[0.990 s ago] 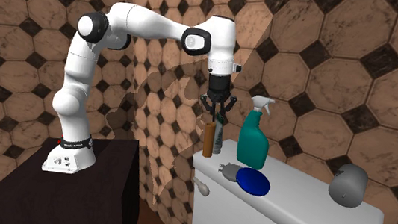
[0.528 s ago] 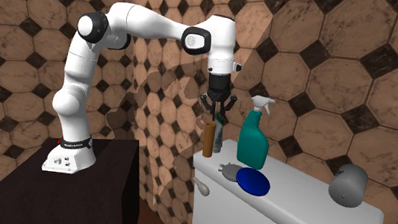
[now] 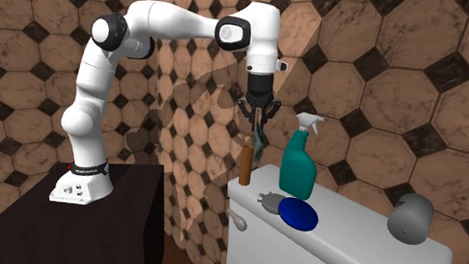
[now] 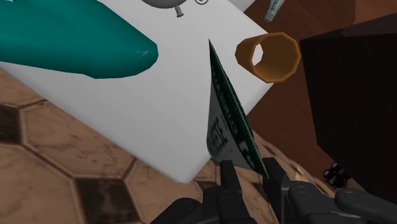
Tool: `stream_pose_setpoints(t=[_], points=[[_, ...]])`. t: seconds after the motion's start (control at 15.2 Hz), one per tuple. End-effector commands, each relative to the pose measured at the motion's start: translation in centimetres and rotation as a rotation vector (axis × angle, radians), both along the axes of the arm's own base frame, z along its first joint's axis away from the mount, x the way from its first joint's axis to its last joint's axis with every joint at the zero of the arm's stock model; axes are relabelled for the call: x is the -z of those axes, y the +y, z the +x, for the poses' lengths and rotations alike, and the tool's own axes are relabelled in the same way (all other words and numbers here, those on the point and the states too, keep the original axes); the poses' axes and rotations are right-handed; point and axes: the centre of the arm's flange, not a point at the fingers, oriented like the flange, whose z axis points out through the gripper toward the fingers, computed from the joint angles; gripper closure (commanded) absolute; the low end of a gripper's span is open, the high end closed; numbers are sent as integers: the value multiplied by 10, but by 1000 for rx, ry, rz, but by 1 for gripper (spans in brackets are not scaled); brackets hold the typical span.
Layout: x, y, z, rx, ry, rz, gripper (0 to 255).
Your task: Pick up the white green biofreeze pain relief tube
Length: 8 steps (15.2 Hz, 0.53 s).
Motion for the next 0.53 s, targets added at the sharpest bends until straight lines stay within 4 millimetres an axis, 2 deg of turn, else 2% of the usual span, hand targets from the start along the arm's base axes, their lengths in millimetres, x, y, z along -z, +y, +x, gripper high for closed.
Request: stream_pose_setpoints(t=[0.0,0.33,0.46], points=[[-11,0,-1,0,0,0,255],[-38,0,-1,0,0,0,255],[-39,0,-1,0,0,0,255]])
